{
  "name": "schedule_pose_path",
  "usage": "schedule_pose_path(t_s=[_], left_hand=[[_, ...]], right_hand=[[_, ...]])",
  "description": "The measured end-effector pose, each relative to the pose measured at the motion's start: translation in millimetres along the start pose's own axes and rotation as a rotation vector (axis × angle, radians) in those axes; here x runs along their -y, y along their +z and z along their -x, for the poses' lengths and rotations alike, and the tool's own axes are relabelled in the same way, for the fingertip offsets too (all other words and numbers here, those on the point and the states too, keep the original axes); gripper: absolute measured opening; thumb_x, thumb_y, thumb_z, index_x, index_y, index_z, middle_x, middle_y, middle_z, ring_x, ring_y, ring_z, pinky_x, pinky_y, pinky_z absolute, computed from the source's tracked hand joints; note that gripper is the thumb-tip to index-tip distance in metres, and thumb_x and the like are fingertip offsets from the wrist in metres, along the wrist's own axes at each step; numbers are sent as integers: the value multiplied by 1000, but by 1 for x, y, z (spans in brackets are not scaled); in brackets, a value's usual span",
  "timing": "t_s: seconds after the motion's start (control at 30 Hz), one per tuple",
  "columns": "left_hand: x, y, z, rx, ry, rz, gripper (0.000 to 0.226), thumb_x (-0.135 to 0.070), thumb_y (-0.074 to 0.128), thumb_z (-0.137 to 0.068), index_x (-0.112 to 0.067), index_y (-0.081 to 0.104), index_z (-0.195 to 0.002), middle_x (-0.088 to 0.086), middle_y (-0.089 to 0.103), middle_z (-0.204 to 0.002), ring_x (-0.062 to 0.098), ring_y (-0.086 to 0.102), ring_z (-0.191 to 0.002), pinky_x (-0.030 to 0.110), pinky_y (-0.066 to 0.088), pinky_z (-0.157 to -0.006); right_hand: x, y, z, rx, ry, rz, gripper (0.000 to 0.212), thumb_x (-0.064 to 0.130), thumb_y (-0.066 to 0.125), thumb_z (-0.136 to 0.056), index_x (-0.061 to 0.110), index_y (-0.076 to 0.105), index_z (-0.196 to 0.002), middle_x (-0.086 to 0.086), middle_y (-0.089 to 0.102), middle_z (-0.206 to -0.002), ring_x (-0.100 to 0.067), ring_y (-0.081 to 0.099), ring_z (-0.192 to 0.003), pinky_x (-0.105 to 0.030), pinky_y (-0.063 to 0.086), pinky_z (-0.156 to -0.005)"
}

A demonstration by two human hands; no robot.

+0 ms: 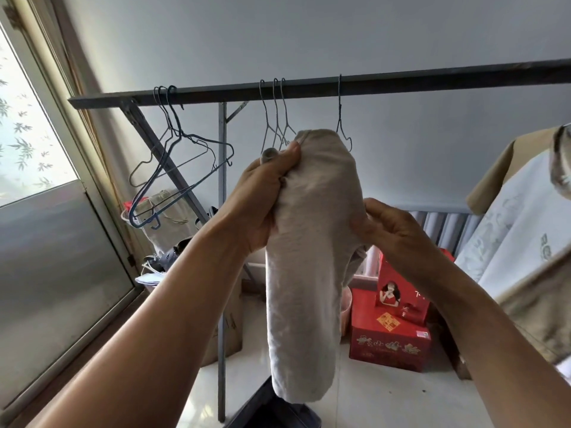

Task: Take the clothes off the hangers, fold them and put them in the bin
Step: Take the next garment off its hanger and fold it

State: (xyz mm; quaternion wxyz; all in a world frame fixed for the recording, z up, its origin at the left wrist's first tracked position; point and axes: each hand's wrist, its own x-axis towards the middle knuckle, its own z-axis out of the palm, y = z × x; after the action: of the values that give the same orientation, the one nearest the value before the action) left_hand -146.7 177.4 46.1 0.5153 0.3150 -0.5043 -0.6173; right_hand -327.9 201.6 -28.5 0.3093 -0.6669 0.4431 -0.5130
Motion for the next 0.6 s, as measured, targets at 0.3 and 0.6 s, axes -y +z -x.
schedule_pose_path(t_s=[0.3,0.6], left_hand=[[2,-16,-11,-58,-48,91,31,-26,58,-96,-12,70,-71,2,69,-65,11,68,-58,22,56,-55],[7,-13,-13,-3,-119,168,23,-25,56,-97,-9,60,-80,5,66,-68,12,68,-58,23,57,-55]], right_hand=[[-8,24,20,-471,-153,53,29,36,69,-79,8,62,-77,-7,62,-67,-23,59,-62,-24,51,-57],[-13,27,16,-245,-36,60,50,51,69,-70,20,64,-109,8,70,-99,-10,68,-90,-28,57,-73]])
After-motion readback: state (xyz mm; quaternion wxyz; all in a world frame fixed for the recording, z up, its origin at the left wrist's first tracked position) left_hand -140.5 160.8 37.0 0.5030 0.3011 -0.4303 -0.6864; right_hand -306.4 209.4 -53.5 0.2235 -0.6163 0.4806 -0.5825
